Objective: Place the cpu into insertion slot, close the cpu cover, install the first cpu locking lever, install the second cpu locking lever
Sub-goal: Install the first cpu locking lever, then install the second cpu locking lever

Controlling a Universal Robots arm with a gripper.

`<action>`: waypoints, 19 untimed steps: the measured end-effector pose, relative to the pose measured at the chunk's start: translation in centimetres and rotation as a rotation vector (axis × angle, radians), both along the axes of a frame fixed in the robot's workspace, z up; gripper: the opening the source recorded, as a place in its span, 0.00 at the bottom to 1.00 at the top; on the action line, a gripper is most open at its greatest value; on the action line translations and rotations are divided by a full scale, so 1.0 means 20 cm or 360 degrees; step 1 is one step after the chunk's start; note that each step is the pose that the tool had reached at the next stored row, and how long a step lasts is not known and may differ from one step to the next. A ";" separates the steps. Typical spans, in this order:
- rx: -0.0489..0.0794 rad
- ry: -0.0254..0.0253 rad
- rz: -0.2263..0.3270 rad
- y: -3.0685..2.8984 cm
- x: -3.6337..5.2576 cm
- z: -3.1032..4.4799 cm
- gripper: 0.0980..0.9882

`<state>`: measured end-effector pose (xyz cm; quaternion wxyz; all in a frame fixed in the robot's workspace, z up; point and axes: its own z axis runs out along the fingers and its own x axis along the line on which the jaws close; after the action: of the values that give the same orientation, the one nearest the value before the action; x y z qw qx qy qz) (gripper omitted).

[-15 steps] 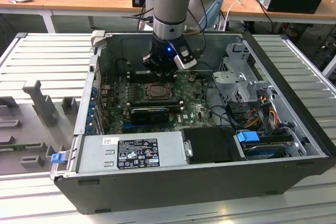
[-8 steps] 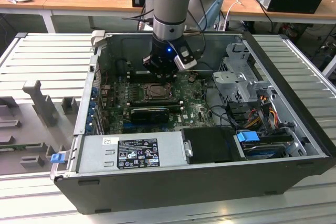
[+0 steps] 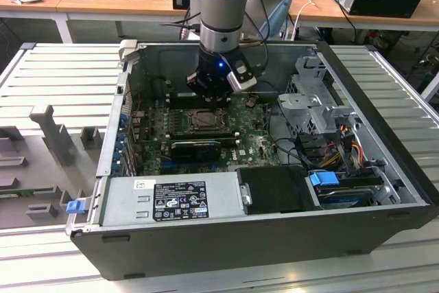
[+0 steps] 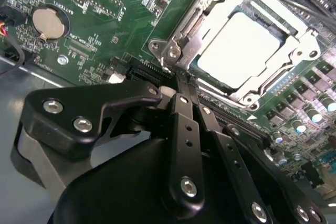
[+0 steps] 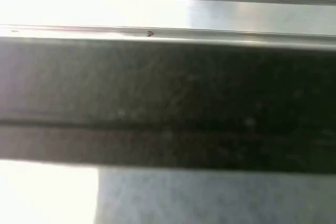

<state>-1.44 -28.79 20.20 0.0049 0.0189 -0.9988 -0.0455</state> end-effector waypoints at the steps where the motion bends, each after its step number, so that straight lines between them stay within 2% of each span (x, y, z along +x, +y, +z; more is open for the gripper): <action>1: 0.0000 -0.00002 0.0000 0.000 0.000 0.001 0.01; 3: 0.0001 -0.00003 0.0000 0.002 0.000 0.040 0.01; 4: 0.0000 -0.00001 0.0000 0.001 0.000 0.078 0.01; 5: 0.0000 -0.00002 0.0000 0.002 0.000 0.089 0.01; 19: 0.0000 -0.00001 0.0000 -0.023 0.000 0.090 0.01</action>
<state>-1.44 -29.25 21.99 0.0049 0.0189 -0.9988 -0.0455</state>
